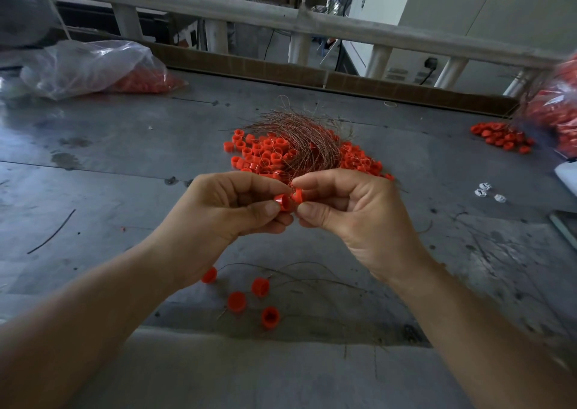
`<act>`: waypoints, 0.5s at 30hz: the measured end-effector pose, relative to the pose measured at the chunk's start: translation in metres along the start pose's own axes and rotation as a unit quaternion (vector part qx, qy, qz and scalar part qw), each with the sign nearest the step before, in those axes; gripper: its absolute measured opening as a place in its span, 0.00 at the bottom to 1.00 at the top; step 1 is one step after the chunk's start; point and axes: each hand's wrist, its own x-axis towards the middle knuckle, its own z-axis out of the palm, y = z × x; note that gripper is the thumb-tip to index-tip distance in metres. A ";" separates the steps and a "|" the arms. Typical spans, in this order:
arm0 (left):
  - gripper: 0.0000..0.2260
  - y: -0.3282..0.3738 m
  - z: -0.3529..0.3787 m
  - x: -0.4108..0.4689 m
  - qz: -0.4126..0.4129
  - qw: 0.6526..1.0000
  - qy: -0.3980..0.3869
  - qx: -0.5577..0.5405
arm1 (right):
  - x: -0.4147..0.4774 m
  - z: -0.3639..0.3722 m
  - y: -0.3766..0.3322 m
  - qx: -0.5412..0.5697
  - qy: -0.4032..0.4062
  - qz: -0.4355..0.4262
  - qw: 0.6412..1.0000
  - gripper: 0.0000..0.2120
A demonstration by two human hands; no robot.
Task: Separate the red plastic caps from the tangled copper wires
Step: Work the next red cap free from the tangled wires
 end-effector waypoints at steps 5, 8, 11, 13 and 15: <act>0.09 -0.001 -0.001 0.000 0.003 1.000 0.009 0.001 | -0.001 0.002 -0.001 -0.031 0.018 -0.004 0.999 0.11; 0.10 -0.002 0.000 0.000 0.005 1.000 0.010 0.011 | -0.002 0.006 -0.001 -0.105 0.023 -0.042 0.993 0.11; 0.11 -0.002 0.001 0.000 0.007 0.999 0.016 0.027 | -0.003 0.009 0.001 -0.134 0.036 -0.057 0.989 0.13; 0.11 -0.003 0.002 0.001 0.008 0.999 0.026 0.031 | -0.003 0.010 0.002 -0.138 0.043 -0.063 0.987 0.13; 0.11 -0.003 0.002 0.000 0.011 0.999 0.030 0.039 | -0.004 0.010 0.002 -0.155 0.050 -0.071 0.984 0.12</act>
